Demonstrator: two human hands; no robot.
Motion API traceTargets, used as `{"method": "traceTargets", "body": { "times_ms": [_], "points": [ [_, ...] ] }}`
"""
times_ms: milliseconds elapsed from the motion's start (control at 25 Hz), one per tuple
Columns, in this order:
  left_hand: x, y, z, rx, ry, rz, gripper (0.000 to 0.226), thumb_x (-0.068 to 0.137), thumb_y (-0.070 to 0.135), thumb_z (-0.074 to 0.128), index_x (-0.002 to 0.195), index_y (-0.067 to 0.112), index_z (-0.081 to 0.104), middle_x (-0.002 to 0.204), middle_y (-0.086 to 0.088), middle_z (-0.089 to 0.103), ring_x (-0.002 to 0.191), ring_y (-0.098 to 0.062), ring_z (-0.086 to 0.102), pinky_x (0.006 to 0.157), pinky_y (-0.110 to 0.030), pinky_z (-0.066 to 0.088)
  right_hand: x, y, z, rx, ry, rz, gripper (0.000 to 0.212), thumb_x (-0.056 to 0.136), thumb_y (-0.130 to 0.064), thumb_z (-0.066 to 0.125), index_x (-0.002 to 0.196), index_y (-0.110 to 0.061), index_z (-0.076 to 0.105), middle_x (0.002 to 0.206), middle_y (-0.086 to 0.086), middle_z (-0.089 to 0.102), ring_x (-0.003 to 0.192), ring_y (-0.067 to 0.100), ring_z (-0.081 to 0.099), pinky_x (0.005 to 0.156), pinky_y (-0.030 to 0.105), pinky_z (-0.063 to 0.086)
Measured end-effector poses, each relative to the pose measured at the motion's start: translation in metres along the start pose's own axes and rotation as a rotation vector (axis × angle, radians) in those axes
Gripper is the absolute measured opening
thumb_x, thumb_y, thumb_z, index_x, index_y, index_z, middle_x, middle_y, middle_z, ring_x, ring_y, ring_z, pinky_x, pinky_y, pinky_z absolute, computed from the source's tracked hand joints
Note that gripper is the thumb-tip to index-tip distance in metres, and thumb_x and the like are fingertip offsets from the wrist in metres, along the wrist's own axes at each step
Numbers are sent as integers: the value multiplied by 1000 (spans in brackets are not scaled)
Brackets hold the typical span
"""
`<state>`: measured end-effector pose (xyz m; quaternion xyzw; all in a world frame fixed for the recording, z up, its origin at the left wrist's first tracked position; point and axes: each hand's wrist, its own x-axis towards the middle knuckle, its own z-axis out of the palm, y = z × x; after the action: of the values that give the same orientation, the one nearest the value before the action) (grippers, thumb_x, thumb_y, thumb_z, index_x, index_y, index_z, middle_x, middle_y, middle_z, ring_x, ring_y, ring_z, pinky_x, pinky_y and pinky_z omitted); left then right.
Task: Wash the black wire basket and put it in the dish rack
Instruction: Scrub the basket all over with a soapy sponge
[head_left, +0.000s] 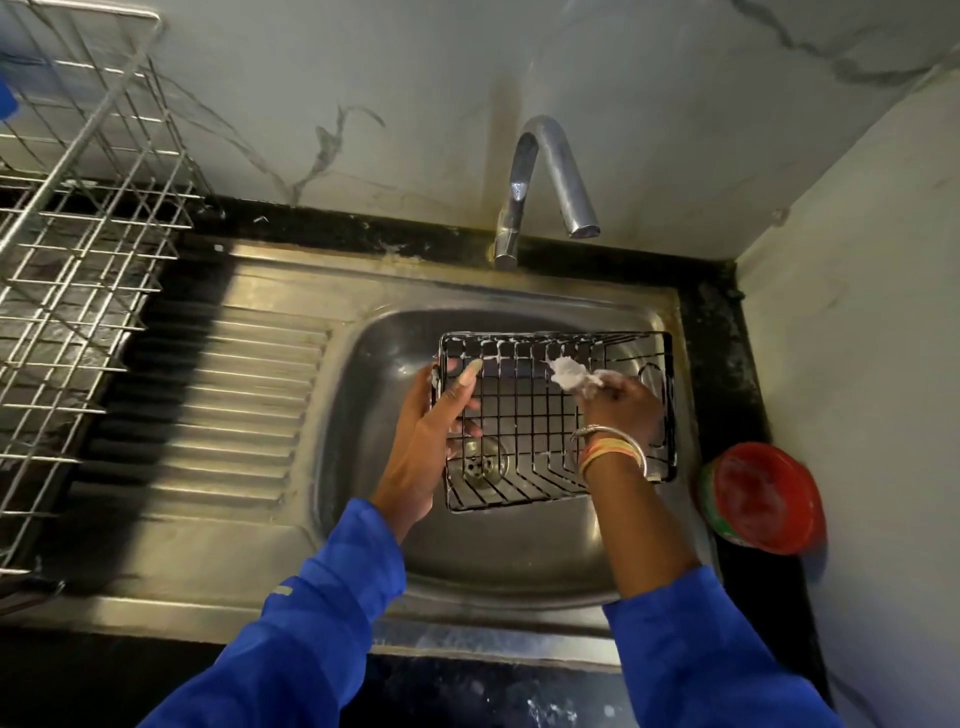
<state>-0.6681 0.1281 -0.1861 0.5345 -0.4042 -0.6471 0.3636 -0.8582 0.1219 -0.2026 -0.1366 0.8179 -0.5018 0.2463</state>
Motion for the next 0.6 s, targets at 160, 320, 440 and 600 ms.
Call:
{"method": "traceTargets", "body": {
  "times_ms": [160, 320, 440, 600],
  "points": [
    [1, -1, 6, 12, 1, 14, 62, 78, 67, 61, 133, 37, 55, 111, -6, 70, 86, -19, 69, 78, -41, 51, -17, -6, 10, -289, -143, -217, 14, 81, -18, 71, 93, -12, 76, 88, 1, 74, 76, 16, 69, 73, 25, 56],
    [0, -5, 7, 23, -14, 10, 69, 73, 75, 61, 132, 39, 55, 113, -4, 70, 90, -22, 70, 81, -42, 52, -18, -10, 15, -431, -119, -387, 20, 86, -16, 68, 102, -5, 74, 100, 11, 74, 90, 22, 71, 85, 26, 53],
    [-4, -2, 10, 7, -39, 23, 61, 76, 72, 62, 128, 39, 57, 119, 0, 69, 97, -18, 69, 80, -35, 50, -23, -17, 19, -556, -96, -385, 22, 91, -20, 62, 101, -3, 73, 97, 13, 73, 86, 25, 70, 80, 28, 53],
    [-3, 0, 18, 0, -80, 40, 60, 81, 72, 59, 129, 35, 58, 126, 7, 69, 115, -17, 67, 89, -39, 54, -72, -30, 33, -414, -498, -522, 17, 93, -12, 58, 84, -3, 69, 72, -4, 61, 58, 2, 59, 57, 8, 48]
  ]
}}
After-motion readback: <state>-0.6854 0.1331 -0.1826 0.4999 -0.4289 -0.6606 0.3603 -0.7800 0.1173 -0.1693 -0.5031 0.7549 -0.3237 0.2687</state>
